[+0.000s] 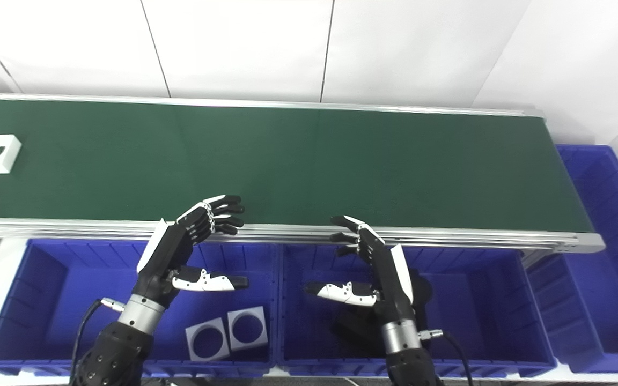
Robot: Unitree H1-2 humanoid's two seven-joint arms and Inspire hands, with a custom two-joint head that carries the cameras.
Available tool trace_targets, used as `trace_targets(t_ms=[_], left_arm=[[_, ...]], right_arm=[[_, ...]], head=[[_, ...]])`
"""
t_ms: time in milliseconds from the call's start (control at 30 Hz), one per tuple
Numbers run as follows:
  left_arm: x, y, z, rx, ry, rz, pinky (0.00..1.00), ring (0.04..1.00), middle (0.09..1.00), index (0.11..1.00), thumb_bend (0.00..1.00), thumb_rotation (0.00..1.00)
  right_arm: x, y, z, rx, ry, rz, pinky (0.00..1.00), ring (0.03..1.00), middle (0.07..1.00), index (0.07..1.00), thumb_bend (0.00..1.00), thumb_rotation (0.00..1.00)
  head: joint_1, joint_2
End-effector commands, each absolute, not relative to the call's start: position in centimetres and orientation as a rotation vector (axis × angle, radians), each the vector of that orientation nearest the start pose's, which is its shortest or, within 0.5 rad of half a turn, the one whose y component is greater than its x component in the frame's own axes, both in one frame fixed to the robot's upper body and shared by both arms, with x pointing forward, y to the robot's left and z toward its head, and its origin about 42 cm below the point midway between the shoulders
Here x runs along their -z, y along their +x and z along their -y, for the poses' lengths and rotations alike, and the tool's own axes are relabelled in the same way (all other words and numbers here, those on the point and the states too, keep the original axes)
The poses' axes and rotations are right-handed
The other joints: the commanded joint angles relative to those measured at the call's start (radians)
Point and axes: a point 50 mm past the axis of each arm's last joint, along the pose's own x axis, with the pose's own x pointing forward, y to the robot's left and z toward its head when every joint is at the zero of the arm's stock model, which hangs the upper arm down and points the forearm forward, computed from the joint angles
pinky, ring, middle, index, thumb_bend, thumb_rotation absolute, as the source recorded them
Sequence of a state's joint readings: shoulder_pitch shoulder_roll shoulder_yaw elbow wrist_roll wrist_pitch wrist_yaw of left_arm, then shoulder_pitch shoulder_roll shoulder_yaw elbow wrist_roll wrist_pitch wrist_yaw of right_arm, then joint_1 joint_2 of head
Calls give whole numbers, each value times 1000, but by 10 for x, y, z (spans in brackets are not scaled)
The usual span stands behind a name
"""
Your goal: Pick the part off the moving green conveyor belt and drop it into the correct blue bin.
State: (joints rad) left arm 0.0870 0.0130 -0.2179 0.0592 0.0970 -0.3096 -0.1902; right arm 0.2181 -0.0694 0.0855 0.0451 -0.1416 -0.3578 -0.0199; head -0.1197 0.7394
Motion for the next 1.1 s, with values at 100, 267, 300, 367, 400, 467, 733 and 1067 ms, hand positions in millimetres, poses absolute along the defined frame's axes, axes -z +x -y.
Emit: trace_targets(t_ms=[100, 267, 300, 367, 400, 467, 733, 1067], left_arm=[[-88, 250, -144, 402, 76, 239, 632, 677, 754, 768, 809, 0], [-88, 249, -143, 403, 68, 232, 640, 680, 756, 769, 807, 0], [-87, 249, -143, 402, 69, 234, 638, 678, 755, 768, 809, 0], [-87, 249, -143, 400, 77, 239, 630, 676, 750, 767, 811, 0], [-87, 248, -143, 399, 80, 240, 623, 673, 746, 765, 814, 0], [-87, 248, -143, 400, 83, 242, 620, 672, 744, 763, 814, 0], [-86, 248, -143, 402, 79, 239, 632, 676, 750, 763, 810, 0], [-83, 249, -143, 400, 81, 240, 626, 675, 752, 761, 816, 0]], right_arm=[[-66, 208, 214, -74, -183, 188, 579, 694, 799, 751, 941, 256], [-65, 207, 215, -77, -173, 186, 583, 700, 801, 751, 937, 246], [-65, 207, 215, -77, -175, 186, 583, 699, 800, 751, 938, 249], [-64, 206, 216, -76, -178, 184, 584, 698, 799, 752, 941, 252], [-63, 206, 216, -76, -180, 183, 582, 697, 799, 753, 943, 254], [-63, 206, 215, -75, -179, 182, 579, 697, 799, 749, 944, 245], [-61, 206, 215, -74, -174, 185, 578, 695, 798, 746, 946, 240], [-59, 207, 216, -76, -182, 182, 572, 692, 799, 748, 945, 248]], head=[[0, 1], [6, -4], [8, -9], [8, -13], [8, -13], [8, -11], [4, -22], [8, -26]])
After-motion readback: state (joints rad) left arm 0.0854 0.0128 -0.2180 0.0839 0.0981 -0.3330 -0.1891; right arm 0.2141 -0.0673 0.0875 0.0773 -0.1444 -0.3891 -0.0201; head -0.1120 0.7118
